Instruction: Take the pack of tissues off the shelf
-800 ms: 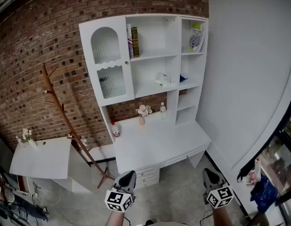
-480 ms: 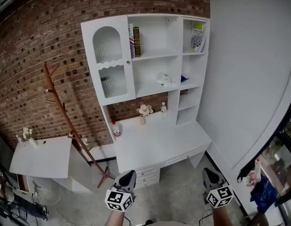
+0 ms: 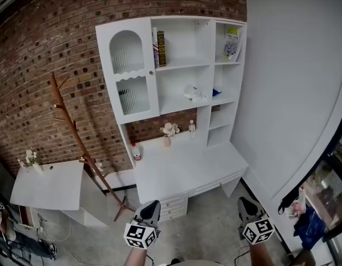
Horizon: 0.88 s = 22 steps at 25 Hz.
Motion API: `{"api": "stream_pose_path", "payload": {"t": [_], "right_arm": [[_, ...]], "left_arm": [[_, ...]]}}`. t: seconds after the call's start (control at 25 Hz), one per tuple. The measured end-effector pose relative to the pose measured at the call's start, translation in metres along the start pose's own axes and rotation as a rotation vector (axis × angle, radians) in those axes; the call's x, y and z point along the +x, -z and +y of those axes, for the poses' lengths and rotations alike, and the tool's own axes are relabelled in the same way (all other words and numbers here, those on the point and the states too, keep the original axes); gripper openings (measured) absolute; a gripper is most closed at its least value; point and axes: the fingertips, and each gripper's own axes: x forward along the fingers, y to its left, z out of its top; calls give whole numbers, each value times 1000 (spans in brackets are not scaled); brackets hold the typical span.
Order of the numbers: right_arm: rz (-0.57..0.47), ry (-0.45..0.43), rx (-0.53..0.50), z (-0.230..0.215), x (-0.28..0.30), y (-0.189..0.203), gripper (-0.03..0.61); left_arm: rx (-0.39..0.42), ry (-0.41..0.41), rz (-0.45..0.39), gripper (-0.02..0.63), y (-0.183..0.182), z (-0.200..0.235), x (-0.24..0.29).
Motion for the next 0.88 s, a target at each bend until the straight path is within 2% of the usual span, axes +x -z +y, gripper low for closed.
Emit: {"api": "stream_pose_path", "payload": {"t": [0.88], "right_arm": [[1,40,-8,39,9,0,34]], "left_arm": [[-1,81,3,25,4,25,-10]]}}
